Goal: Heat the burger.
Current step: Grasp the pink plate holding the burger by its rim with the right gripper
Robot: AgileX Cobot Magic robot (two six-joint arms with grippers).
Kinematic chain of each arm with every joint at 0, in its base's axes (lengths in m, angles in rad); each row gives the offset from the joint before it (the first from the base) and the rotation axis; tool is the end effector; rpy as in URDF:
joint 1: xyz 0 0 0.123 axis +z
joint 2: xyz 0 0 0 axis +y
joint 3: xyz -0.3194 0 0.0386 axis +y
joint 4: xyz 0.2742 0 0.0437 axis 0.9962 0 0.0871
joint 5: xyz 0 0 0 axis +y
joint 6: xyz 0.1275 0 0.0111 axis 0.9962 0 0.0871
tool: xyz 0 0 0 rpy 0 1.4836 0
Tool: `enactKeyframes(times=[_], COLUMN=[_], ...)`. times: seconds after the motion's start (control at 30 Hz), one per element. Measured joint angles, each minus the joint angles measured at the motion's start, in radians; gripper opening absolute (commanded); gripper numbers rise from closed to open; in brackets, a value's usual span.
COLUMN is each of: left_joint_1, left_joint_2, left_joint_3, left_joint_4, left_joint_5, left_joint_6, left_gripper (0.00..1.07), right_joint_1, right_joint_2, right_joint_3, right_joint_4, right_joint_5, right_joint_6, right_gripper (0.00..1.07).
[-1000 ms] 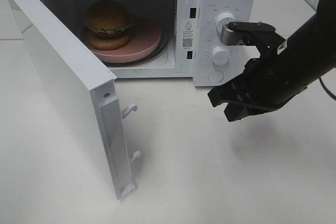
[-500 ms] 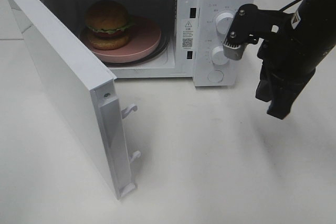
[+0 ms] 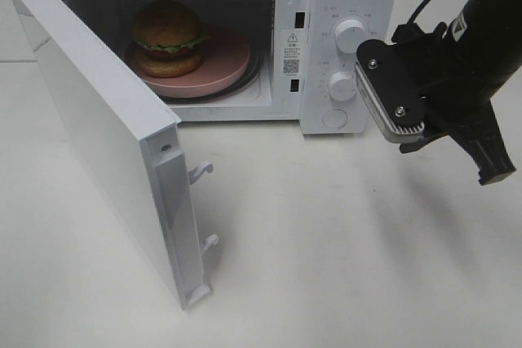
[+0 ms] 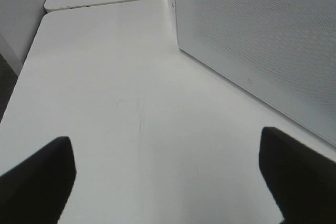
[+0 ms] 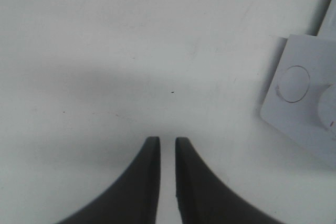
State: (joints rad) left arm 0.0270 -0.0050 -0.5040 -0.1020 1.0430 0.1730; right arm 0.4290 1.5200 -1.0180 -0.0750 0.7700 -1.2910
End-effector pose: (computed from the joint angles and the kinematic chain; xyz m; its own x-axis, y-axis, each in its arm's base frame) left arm 0.0139 -0.0109 0.2769 -0.4203 0.1094 -0.9007 0.1042 0.9920 0.0719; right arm 0.3047 0.1320 0.2320 0.1988 -0.9793 -0.0375 -0.9096 -0.1701 -0.3790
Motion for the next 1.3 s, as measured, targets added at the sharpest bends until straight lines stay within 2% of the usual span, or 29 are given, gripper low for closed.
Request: enactKeyframes(times=[0.03,0.07,0.1,0.13,0.17,0.2,0.23,0.27,0.3,0.33,0.4,0.47,0.87,1.3], left_joint_1=[0.000,0.000,0.000,0.000,0.000,0.000,0.000,0.000,0.000,0.000,0.000,0.000,0.000,0.000], left_joint_2=[0.000,0.000,0.000,0.000,0.000,0.000,0.000,0.000,0.000,0.000,0.000,0.000,0.000,0.000], left_joint_3=[0.000,0.000,0.000,0.000,0.000,0.000,0.000,0.000,0.000,0.000,0.000,0.000,0.000,0.000], left_joint_4=[0.000,0.000,0.000,0.000,0.000,0.000,0.000,0.000,0.000,0.000,0.000,0.000,0.000,0.000], left_joint_5=[0.000,0.000,0.000,0.000,0.000,0.000,0.000,0.000,0.000,0.000,0.000,0.000,0.000,0.000], left_joint_6=[0.000,0.000,0.000,0.000,0.000,0.000,0.000,0.000,0.000,0.000,0.000,0.000,0.000,0.000], left_gripper=[0.87,0.87,0.87,0.87,0.87,0.87,0.87,0.87,0.87,0.87,0.87,0.87,0.87,0.87], right_joint_1=[0.000,0.000,0.000,0.000,0.000,0.000,0.001,0.001,0.009,0.009,0.037,0.062,0.156,0.201], right_joint_2=[0.000,0.000,0.000,0.000,0.000,0.000,0.000,0.000,0.000,0.000,0.000,0.003,0.106,0.235], right_joint_3=[0.000,0.000,0.000,0.000,0.000,0.000,0.000,0.000,0.000,0.000,0.000,-0.002,-0.096,-0.239], right_joint_4=[0.000,0.000,0.000,0.000,0.000,0.001,0.001,0.001,0.001,0.001,0.001,0.001,-0.014,-0.025], right_joint_5=[-0.012,-0.012,-0.022,-0.039,-0.039,-0.062,-0.074,-0.074,-0.095,-0.095,-0.130,-0.153,-0.214,-0.289], right_joint_6=[-0.024,-0.024,-0.037,-0.048,-0.048,-0.055,-0.055,-0.055,-0.046,-0.046,-0.010,0.018,0.045,0.045], right_gripper=[0.28,0.28,0.32,0.44,0.44,0.56,0.62,0.62,0.74,0.74,0.90,0.94,0.92,0.91])
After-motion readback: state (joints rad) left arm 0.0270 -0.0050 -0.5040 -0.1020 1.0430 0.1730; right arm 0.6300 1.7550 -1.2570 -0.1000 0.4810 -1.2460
